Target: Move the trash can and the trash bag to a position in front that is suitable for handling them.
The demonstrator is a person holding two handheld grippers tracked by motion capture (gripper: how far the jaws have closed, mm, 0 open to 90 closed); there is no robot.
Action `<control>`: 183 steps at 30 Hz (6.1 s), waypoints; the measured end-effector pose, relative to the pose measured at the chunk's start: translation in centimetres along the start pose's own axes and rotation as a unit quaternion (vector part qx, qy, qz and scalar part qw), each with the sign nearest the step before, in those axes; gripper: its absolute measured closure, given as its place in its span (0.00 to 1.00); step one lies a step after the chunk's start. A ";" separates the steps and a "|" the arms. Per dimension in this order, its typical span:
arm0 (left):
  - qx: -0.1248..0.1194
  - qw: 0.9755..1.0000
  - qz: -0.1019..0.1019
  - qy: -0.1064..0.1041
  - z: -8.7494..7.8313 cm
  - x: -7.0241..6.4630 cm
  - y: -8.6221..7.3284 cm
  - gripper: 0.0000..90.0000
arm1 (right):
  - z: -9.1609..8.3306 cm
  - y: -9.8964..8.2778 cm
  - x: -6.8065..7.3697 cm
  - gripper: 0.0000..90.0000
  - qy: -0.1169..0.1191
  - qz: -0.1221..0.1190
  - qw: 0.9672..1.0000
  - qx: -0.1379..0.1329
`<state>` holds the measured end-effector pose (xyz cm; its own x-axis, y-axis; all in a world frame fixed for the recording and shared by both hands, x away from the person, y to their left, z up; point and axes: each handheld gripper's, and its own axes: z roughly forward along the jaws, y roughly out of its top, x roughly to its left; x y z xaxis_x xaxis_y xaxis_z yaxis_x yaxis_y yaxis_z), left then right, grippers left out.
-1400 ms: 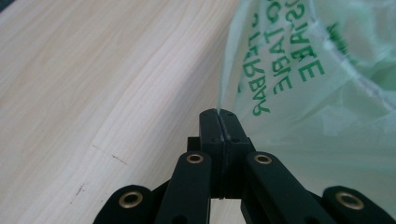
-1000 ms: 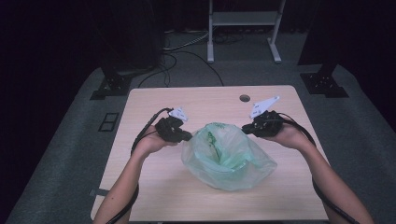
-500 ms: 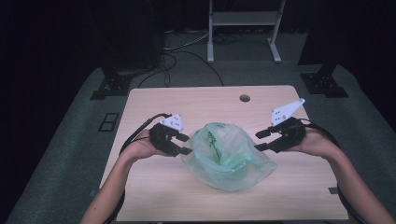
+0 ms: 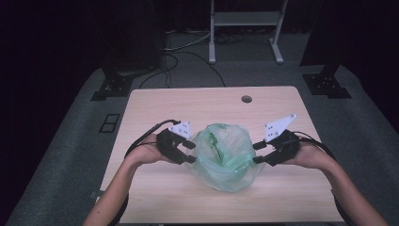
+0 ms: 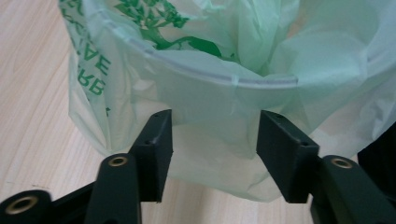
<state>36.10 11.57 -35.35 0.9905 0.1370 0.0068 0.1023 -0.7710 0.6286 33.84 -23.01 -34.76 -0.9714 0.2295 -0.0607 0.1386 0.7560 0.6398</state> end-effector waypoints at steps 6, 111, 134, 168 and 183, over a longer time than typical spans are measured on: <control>0.000 1.000 0.006 0.018 0.3 -0.1 -0.1 0.75 | 0.0 0.4 -0.1 0.86 -0.018 -0.011 1.000 0.001; -0.046 0.995 -0.080 0.049 0.4 -0.4 -3.5 0.30 | 5.4 9.1 0.8 0.94 0.017 -0.027 0.996 0.084; -0.046 0.995 -0.074 0.046 0.8 -0.2 -3.2 0.30 | 7.1 9.1 -6.0 0.97 -0.072 0.015 0.990 0.121; -0.045 0.994 -0.083 0.052 0.1 -0.3 -3.8 0.28 | 3.9 7.0 -2.4 0.94 -0.010 -0.015 0.992 0.122; -0.048 0.994 -0.083 0.050 0.1 -0.1 -3.6 0.25 | 8.4 12.2 -3.5 0.94 0.010 -0.055 0.988 0.141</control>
<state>35.61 14.33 -37.70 0.9461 0.3224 -0.0300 0.2507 -0.6706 0.6982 40.58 -9.43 -33.17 -0.9868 0.1261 -0.1017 0.0769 0.9172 0.3909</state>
